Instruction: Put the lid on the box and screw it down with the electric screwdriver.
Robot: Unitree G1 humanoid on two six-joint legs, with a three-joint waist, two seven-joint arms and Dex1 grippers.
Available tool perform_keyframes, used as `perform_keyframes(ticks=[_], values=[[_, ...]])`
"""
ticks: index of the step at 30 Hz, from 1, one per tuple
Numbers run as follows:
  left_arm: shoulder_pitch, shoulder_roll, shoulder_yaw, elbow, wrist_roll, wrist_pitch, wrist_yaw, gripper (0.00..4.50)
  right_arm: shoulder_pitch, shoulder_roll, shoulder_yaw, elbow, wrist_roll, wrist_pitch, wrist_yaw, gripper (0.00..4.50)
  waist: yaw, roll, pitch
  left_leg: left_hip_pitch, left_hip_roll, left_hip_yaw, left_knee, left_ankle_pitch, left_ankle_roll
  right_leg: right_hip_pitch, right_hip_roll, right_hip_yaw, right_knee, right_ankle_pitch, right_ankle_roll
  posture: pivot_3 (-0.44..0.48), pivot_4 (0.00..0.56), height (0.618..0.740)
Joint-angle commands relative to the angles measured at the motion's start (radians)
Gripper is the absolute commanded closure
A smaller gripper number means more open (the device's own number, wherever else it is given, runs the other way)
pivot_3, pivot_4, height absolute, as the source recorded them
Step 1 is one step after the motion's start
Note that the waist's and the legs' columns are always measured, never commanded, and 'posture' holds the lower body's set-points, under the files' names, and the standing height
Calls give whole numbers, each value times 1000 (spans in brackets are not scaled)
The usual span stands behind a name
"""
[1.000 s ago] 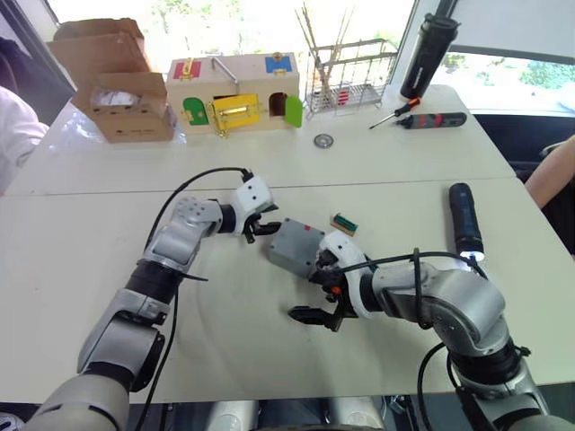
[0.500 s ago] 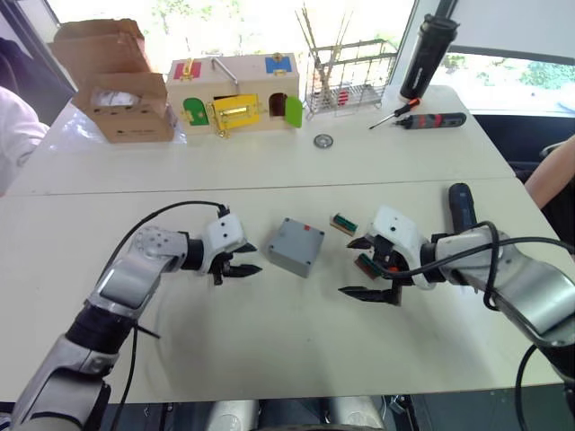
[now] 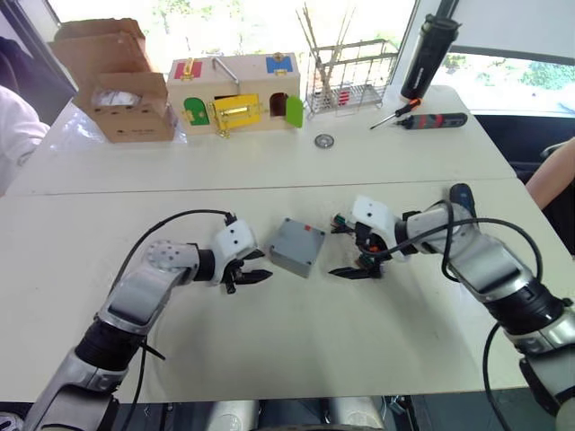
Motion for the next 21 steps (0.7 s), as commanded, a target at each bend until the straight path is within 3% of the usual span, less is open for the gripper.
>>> perform_keyframes(ticks=[1,10,21], values=[[-6,-3,-4,-24,-3,0,11,2172,-26,21,-16,19,-29,-34,13,35,0,0,0,0,0,0,0,0,0,0,0,0,0,0,0,0,150,740],[-69,-56,-16,75,45,-58,82,2172,36,58,-30,-134,26,70,52,35,3,0,0,0,0,0,0,0,0,0,0,0,0,0,0,0,150,740],[-137,-103,-7,178,79,-118,128,2172,131,73,-45,-336,63,279,-10,35,0,0,0,0,0,0,0,0,0,0,0,0,0,0,0,0,150,740]])
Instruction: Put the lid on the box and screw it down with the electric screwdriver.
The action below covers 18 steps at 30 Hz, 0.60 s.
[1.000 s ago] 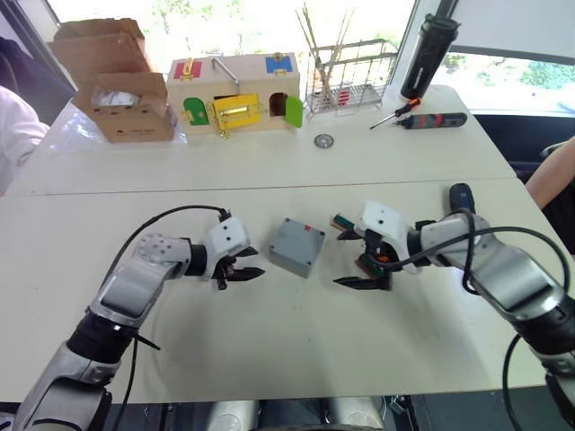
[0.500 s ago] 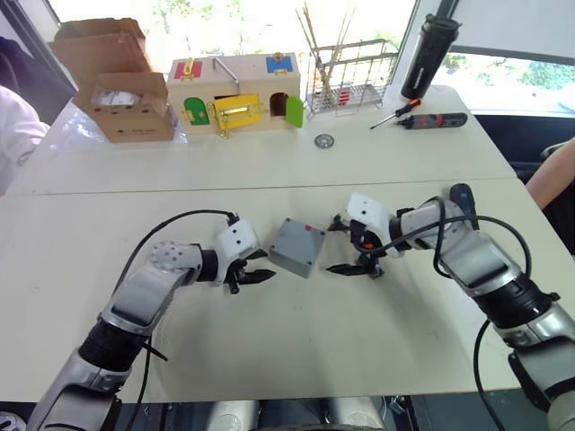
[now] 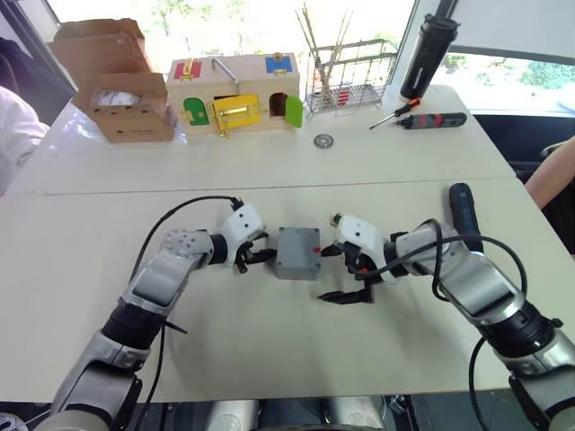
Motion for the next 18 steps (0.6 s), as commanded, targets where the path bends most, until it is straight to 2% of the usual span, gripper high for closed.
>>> perform_keyframes(ticks=[1,10,18], values=[[-14,-7,9,-11,-3,-30,-9,2172,1,17,-14,-70,21,33,-33,35,1,0,0,0,0,0,0,0,0,0,0,0,0,0,0,0,150,740],[9,40,-11,-47,-23,-17,-112,2172,0,37,-27,-61,10,54,-113,35,0,0,0,0,0,0,0,0,0,0,0,0,0,0,0,0,150,740],[2,45,6,-47,-18,-18,-120,2172,8,23,-53,-93,41,87,-126,35,2,0,0,0,0,0,0,0,0,0,0,0,0,0,0,0,150,740]])
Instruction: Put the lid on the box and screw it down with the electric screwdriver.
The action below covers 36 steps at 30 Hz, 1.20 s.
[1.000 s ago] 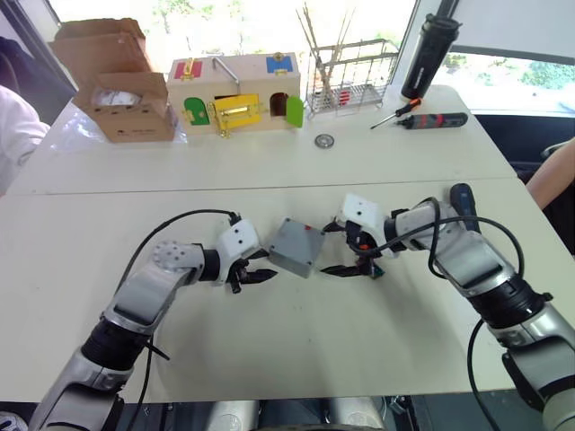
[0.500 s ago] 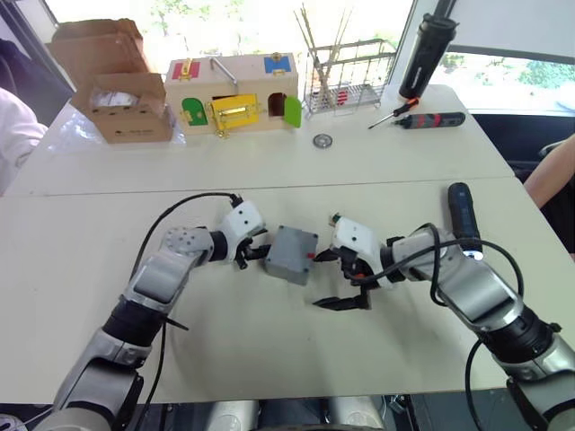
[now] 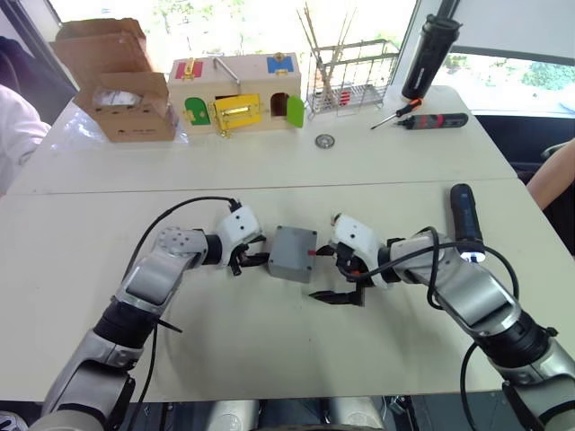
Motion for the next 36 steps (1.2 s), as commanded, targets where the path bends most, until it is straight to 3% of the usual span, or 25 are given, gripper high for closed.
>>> perform_keyframes(ticks=[1,10,14,17,20,24,36], values=[[-11,6,15,-31,-17,-15,-17,2172,-5,-9,-49,-64,35,15,-3,35,0,0,0,0,0,0,0,0,0,0,0,0,0,0,0,0,150,740],[-81,108,194,-115,-243,102,-159,2172,51,-91,-427,-230,281,257,-8,35,1,-1,0,-1,0,-1,0,0,0,0,0,0,0,0,0,0,150,740],[-133,128,207,-159,-338,160,-225,2172,51,-48,-519,-141,295,242,-86,35,0,-1,0,0,0,-1,0,0,1,1,0,0,-1,0,0,0,150,740],[-148,142,171,-175,-341,161,-250,2172,37,33,-507,-18,245,127,-181,35,-3,-1,0,0,0,-1,0,0,1,1,0,0,-1,0,0,0,150,740],[-154,139,138,-142,-301,133,-237,2172,38,100,-443,99,184,-11,-226,662,-6,-1,0,0,0,0,-1,0,0,0,0,0,0,0,0,0,150,740],[-149,149,126,-134,-298,126,-239,2172,29,169,-378,234,137,-120,-253,2163,-9,-1,0,0,0,1,-1,0,0,-1,1,0,0,0,0,0,150,740],[-102,175,153,-197,-333,168,-211,2172,-26,230,-326,420,78,-248,-271,2163,-6,-1,0,0,0,1,-1,0,0,0,1,0,0,0,0,0,150,740]])
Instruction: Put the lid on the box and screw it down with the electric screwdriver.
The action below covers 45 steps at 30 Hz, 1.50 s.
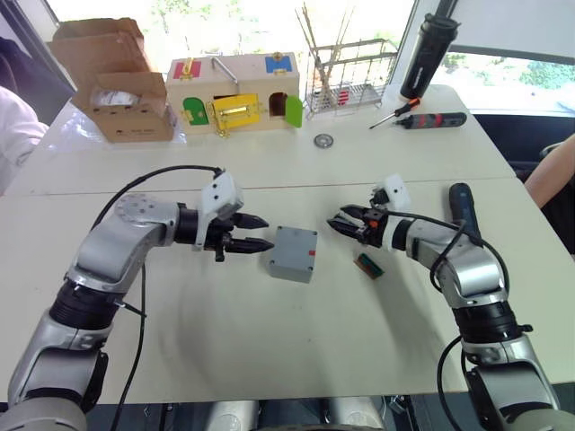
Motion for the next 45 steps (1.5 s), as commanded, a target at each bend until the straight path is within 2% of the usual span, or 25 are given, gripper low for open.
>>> perform_keyframes(ticks=[1,14,16,19,41,45], values=[[4,16,41,-59,-33,17,12,2172,-26,4,-3,-2,-9,-27,-1,2163,-1,0,0,0,0,0,0,0,0,0,0,0,0,0,0,0,150,740],[-8,7,36,-65,-39,35,46,2172,-27,28,-9,24,-27,-36,-17,2163,-1,0,0,0,0,0,0,0,0,0,0,0,0,0,0,0,150,740],[-9,8,34,-64,-39,35,48,2172,-26,31,-8,26,-28,-36,-20,2963,-1,0,0,0,0,0,0,0,0,0,0,0,0,0,0,0,150,740],[-9,10,30,-63,-40,36,51,2172,-25,37,-12,28,-29,-39,-31,4448,-2,0,0,0,0,0,0,0,0,0,0,0,0,0,0,0,150,740],[-9,1,26,-45,-43,31,63,2172,-45,20,-76,-70,15,35,-52,4448,-2,0,0,0,0,0,0,0,0,0,0,0,0,0,0,0,150,740],[-17,-6,37,-33,-52,32,65,2172,-48,3,-98,-164,53,93,-50,4448,-1,0,0,0,0,0,0,0,0,0,0,0,0,0,0,0,150,740]])
